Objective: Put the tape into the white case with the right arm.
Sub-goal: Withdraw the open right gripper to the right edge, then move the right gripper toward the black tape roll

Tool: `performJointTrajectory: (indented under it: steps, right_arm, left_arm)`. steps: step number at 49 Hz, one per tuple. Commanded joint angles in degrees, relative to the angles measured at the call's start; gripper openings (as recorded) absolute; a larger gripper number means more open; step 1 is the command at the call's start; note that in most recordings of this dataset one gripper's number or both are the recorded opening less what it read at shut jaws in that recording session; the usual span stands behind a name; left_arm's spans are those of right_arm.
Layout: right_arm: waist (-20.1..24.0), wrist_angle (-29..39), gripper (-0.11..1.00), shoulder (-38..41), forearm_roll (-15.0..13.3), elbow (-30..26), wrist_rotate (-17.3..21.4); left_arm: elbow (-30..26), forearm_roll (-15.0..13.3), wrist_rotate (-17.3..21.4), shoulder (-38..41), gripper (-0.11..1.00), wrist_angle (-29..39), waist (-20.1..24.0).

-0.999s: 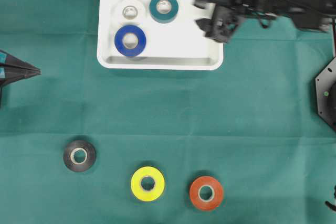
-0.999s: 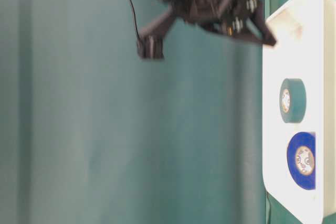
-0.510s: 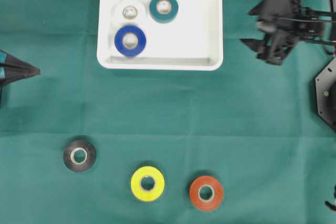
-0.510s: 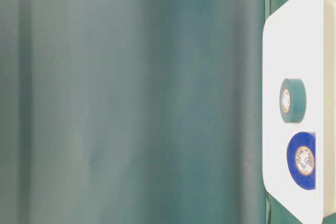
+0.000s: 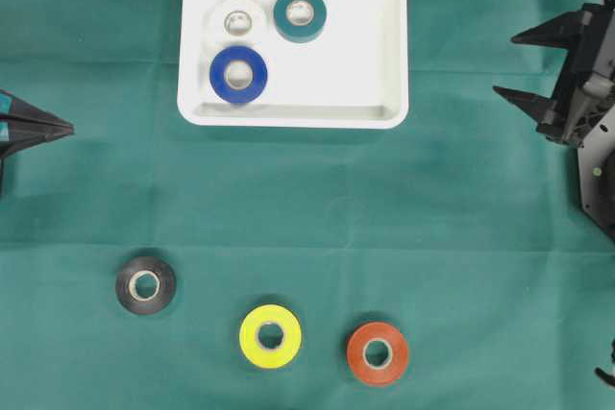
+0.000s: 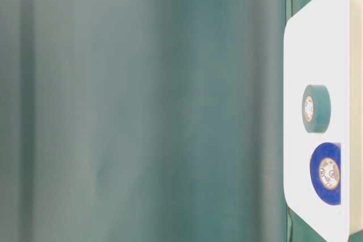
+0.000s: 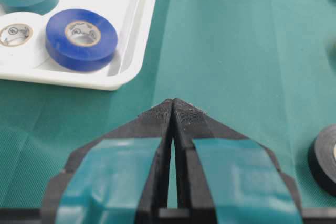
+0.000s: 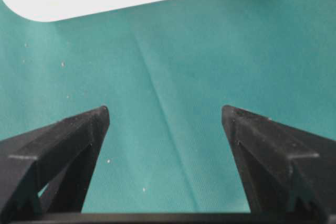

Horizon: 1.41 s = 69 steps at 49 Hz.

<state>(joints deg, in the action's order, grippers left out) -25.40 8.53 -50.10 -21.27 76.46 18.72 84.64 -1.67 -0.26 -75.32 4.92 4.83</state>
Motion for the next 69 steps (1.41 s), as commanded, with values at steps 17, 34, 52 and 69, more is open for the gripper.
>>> performJointTrajectory:
  steps: [17,34,52,69]
  right_arm:
    - [7.7,-0.4,0.60,-0.4,2.0,0.2,0.2]
    - [24.4,-0.4,0.60,-0.2,2.6,0.4,3.9]
    - [32.6,-0.5,0.60,0.8,2.5,0.4,4.0]
    - [32.6,-4.5,0.59,8.1,1.8,-2.1,4.0]
  left_arm:
    - [-0.8,0.0,-0.1,0.4,0.00,-0.3,0.3]
    - [-0.8,0.0,-0.1,0.4,0.00,-0.3,0.3]
    - [-0.9,0.0,-0.1,0.4,0.00,0.4,0.3]
    - [-1.0,0.0,-0.1,0.4,0.00,0.4,0.3]
